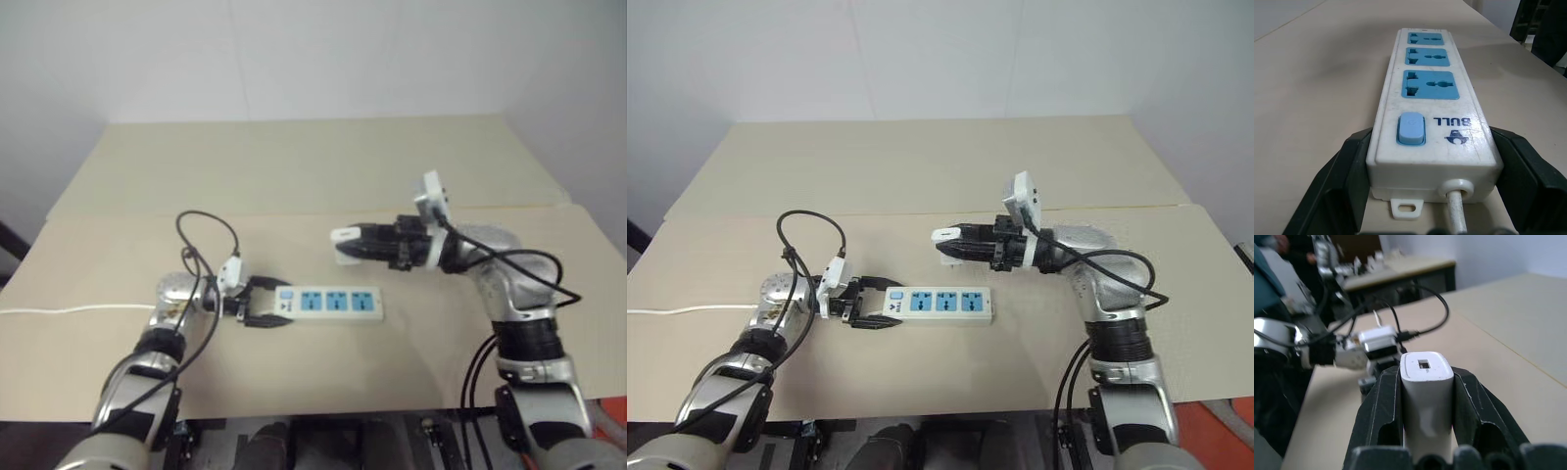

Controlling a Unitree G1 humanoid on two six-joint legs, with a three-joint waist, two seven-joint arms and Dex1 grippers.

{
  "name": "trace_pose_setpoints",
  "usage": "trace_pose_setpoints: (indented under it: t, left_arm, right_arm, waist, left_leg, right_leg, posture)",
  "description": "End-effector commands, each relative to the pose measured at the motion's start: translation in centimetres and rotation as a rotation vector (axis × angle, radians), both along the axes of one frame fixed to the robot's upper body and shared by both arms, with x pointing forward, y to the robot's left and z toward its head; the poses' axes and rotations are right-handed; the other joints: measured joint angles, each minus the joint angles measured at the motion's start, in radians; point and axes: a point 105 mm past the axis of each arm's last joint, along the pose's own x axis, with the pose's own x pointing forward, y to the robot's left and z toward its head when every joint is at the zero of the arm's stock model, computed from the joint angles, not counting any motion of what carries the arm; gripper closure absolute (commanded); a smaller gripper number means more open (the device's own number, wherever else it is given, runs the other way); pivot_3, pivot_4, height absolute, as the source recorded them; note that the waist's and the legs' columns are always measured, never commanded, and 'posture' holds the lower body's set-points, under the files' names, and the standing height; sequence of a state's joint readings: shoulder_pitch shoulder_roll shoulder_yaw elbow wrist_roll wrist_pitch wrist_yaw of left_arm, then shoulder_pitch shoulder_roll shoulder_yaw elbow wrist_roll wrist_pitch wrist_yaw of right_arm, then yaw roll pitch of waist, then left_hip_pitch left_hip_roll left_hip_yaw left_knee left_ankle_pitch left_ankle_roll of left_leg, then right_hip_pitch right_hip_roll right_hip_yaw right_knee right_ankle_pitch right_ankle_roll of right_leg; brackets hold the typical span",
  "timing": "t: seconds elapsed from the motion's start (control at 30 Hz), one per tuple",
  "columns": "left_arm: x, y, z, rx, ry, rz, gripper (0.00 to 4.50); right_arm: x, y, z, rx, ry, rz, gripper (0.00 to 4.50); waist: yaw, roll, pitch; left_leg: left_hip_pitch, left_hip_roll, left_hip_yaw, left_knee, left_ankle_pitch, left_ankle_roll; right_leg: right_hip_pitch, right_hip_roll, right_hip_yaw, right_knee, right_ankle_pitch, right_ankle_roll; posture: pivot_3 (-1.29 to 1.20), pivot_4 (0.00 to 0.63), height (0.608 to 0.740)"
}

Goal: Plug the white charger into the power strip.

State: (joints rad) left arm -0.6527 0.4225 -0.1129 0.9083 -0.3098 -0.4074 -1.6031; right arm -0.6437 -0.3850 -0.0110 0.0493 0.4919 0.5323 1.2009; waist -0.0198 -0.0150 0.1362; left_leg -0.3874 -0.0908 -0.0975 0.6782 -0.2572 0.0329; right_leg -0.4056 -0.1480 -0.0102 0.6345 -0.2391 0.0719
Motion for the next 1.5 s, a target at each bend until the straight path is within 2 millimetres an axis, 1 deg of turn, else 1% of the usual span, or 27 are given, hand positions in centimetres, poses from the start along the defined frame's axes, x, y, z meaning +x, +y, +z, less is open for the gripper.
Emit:
trace_pose_setpoints:
  t: [0.03,0.33,0.63,1.0,1.5]
  left_arm:
    - [-0.1,-0.3,0.0,-0.005,-0.003,-0.005,1.24]
    - [-0.2,-0.2,0.1,-0.010,-0.002,0.003,1.24]
    - [-0.3,-0.3,0.2,-0.007,-0.008,-0.002,1.24]
    - [-0.3,-0.3,0.1,-0.005,-0.008,0.001,1.24]
    - [-0.4,-0.2,0.3,-0.010,-0.013,0.004,1.24]
  right_arm:
    - [-0.2,0.3,0.8,0.073,-0.050,0.035,3.38]
    - [-0.4,1.9,-0.4,0.157,-0.014,0.104,3.38]
    - [-0.5,3.0,-2.0,0.197,-0.018,0.125,3.38]
    - [0.0,3.3,-3.3,0.205,0.011,0.121,3.38]
    - [-0.2,4.5,-5.3,0.208,0.031,0.140,3.38]
  waist:
    - [0.002,0.000,0.000]
    - [-0.001,0.000,0.000]
    - [-0.002,0.000,0.000]
    - [-0.002,0.000,0.000]
    - [-0.003,0.000,0.000]
  left_leg:
    - [0.000,0.000,0.000,0.000,0.000,0.000]
    - [0.000,0.000,0.000,0.000,0.000,0.000]
    - [0.001,0.000,0.000,0.000,0.000,0.000]
    - [0.001,0.000,0.000,0.000,0.000,0.000]
    - [0.001,0.000,0.000,0.000,0.000,0.000]
  right_leg:
    - [0.000,0.000,0.000,0.000,0.000,0.000]
    - [-0.002,0.000,0.000,0.004,0.000,0.000]
    - [-0.002,0.000,0.000,0.006,0.000,0.000]
    - [-0.002,0.000,0.000,0.006,0.000,0.000]
    - [-0.002,0.000,0.001,0.006,0.000,0.000]
  posture:
    - [0.00,0.150,0.740]
    - [0.00,0.150,0.740]
    - [0.00,0.150,0.740]
    - [0.00,0.150,0.740]
    - [0.00,0.150,0.740]
